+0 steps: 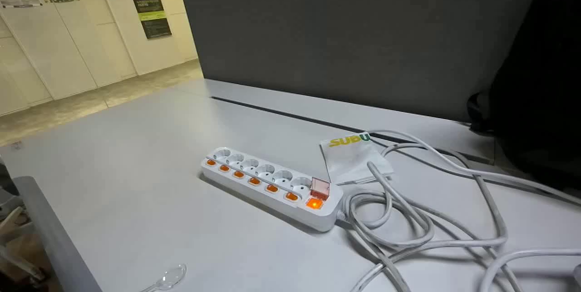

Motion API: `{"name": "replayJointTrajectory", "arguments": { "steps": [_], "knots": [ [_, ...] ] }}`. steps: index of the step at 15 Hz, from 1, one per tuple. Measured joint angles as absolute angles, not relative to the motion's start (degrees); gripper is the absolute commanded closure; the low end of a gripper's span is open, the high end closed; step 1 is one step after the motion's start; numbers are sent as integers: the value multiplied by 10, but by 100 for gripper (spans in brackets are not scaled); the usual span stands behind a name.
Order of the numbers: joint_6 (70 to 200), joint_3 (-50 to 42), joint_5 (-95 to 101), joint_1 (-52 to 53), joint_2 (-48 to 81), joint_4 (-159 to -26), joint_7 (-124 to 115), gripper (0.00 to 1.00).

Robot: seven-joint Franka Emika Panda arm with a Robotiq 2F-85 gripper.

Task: Switch on the first slot of the extension cord

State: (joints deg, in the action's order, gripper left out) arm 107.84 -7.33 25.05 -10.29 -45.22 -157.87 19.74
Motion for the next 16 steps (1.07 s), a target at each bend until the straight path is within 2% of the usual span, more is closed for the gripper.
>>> {"name": "replayJointTrajectory", "arguments": {
  "steps": [16],
  "knots": [
    [1084, -74, 251, -101, -452, -1579, 188, 0]
  ]
}}
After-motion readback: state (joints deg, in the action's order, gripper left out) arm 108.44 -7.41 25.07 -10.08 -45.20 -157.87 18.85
